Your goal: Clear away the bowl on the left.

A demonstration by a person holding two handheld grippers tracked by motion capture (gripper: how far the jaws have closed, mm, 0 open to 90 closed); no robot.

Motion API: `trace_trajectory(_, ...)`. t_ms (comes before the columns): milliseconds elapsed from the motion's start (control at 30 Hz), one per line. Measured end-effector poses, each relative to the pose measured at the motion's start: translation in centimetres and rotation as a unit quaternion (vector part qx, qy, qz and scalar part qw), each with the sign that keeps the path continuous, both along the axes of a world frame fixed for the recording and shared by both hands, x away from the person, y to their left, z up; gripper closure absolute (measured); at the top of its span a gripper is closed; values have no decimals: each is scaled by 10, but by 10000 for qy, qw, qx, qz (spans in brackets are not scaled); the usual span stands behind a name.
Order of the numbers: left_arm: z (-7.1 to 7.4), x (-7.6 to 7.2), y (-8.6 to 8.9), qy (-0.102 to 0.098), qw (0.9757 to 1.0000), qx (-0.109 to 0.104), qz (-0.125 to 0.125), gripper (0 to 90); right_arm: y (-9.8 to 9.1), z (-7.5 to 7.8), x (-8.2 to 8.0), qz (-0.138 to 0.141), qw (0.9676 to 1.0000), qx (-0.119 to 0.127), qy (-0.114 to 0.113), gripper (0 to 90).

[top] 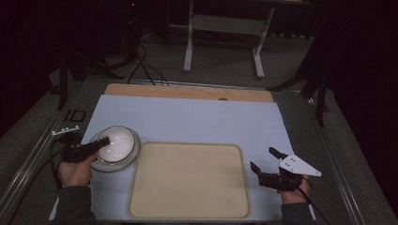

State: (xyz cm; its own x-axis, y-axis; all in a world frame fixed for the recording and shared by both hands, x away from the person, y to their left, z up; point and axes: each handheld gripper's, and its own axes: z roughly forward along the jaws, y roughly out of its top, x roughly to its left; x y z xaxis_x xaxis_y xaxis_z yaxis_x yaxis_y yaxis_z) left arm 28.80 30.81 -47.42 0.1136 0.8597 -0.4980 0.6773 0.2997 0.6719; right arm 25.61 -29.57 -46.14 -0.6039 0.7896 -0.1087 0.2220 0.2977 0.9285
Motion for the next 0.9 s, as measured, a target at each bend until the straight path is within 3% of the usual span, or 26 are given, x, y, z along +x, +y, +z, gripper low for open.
trace_trajectory(400,7,0,-12,-57,9998,14,-197,782,0,1,-1,72,9998,184,10,131)
trace_trajectory(900,12,3,-36,-109,9986,105,-501,780,0,1,-1,114,9997,205,2,131)
